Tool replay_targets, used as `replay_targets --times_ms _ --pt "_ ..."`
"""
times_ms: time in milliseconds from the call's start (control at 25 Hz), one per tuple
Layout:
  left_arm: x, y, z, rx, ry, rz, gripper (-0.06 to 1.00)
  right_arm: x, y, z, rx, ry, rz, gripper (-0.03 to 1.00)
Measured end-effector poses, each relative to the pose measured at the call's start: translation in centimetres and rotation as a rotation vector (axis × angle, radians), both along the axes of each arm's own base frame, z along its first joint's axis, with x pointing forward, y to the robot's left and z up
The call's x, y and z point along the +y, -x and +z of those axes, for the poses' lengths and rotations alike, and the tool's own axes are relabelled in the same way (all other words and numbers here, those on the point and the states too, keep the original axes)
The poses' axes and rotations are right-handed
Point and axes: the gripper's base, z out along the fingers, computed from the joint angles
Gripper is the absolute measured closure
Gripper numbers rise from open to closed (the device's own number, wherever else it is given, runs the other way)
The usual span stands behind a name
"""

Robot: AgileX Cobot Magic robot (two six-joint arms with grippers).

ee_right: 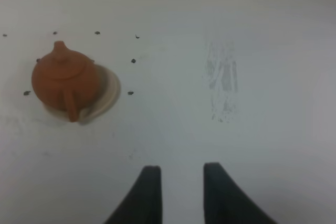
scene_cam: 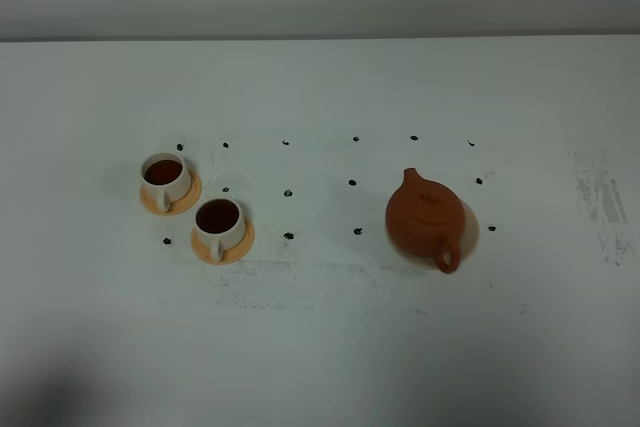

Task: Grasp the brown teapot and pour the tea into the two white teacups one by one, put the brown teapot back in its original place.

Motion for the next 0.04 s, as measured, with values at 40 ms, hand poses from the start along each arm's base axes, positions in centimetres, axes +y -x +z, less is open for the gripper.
replay_targets --times_ms 40 --pt "0.00 0.00 0.00 0.000 0.000 0.000 0.58 0.00 0.00 0.00 0.000 0.000 0.000 0.74"
